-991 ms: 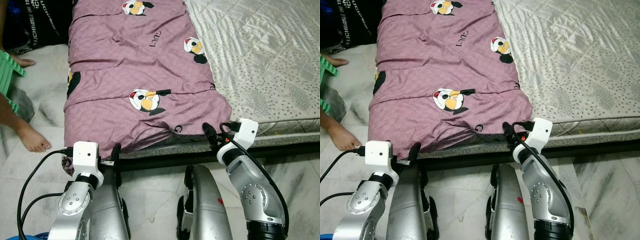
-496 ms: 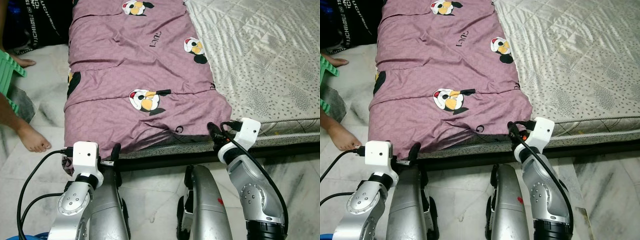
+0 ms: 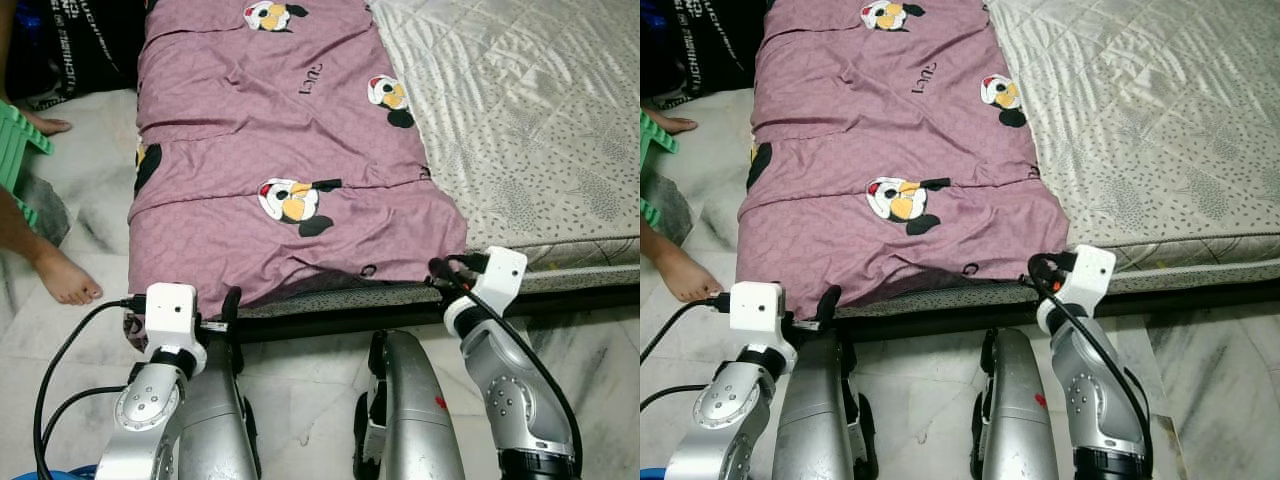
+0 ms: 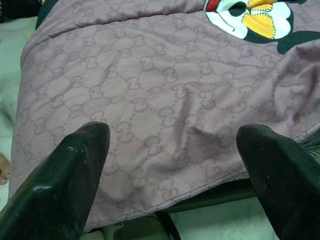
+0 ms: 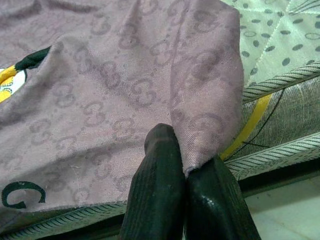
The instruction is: Clean up the room
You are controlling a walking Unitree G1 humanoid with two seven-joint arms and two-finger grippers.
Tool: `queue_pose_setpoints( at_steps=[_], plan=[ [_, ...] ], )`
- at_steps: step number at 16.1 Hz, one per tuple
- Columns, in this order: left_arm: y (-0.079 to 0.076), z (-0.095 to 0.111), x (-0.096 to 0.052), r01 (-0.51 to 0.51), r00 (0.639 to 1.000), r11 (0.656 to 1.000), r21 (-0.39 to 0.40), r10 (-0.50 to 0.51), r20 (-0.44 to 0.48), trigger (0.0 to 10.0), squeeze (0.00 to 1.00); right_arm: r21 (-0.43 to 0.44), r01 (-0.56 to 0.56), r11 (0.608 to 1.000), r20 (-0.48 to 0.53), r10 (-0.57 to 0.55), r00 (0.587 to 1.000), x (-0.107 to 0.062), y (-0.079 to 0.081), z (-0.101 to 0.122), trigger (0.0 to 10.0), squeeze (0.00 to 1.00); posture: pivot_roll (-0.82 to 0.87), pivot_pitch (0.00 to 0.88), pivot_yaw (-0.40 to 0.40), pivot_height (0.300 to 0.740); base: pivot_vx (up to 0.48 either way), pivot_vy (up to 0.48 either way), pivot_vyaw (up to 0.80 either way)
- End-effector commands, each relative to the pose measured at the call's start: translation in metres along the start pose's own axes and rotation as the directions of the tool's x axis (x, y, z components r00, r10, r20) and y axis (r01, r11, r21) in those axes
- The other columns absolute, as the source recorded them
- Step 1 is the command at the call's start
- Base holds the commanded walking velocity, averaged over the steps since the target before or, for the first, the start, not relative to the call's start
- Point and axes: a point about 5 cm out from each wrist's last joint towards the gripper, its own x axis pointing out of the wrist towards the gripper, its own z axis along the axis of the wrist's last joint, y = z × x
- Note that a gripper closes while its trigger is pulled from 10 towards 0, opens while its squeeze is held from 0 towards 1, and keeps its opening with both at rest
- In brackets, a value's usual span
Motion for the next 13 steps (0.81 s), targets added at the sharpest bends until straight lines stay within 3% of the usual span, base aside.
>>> queue_pose_setpoints(
  at_steps=[1,6,9,12,13],
  plan=[
    [0.002,-0.007,-0.003,-0.007,0.999,1.0,0.008,0.007,-0.032,10.0,0.0,-0.028,0.051,0.998,-0.015,-0.051,0.999,-0.004,-0.011,-0.004,0.0,0.0,0.06,0.231,-0.013,0.567,0.0,0.0,0.0],
    [0.001,-0.008,-0.003,-0.009,0.999,1.0,0.008,0.01,-0.035,10.0,0.0,-0.229,0.16,0.96,-0.112,-0.189,0.976,-0.016,-0.044,-0.02,0.0,0.0,0.06,0.231,-0.018,0.567,0.0,0.0,0.0],
    [0.002,-0.009,-0.004,-0.011,0.999,1.0,0.008,0.011,-0.042,10.0,0.0,-0.313,0.164,0.935,-0.248,-0.248,0.936,-0.028,-0.063,-0.04,0.0,0.0,0.05,0.233,-0.018,0.567,0.0,0.0,0.0],
    [0.002,-0.009,-0.004,-0.007,0.999,1.0,0.014,0.008,-0.049,10.0,0.0,-0.342,0.128,0.931,-0.354,-0.254,0.9,-0.035,-0.066,-0.057,0.0,0.0,0.05,0.234,-0.014,0.567,0.0,0.0,0.0],
    [0.002,-0.009,-0.004,-0.005,0.999,1.0,0.016,0.006,-0.052,10.0,0.0,-0.333,0.104,0.937,-0.367,-0.231,0.901,-0.034,-0.063,-0.059,4.0,0.0,0.05,0.234,-0.014,0.567,0.0,0.0,0.0]
  ],
)
